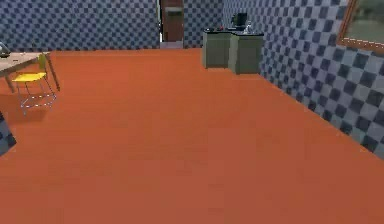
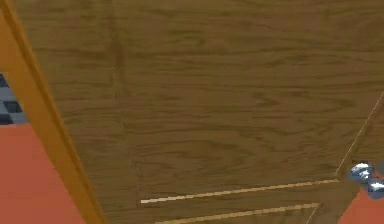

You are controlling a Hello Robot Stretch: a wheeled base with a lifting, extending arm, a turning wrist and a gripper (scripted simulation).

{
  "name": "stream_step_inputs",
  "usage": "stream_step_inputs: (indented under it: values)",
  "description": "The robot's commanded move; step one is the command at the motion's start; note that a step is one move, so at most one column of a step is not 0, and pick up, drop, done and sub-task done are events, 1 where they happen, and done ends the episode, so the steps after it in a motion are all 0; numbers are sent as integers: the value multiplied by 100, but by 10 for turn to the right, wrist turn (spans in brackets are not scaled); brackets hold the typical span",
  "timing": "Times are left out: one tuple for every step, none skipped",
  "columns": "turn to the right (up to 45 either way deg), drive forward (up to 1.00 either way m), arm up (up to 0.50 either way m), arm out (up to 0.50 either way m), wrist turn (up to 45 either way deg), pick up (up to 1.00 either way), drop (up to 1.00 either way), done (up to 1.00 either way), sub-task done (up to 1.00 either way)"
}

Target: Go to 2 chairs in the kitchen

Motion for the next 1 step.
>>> stream_step_inputs:
  values:
    - [-300,0,0,0,0,0,0,0,0]
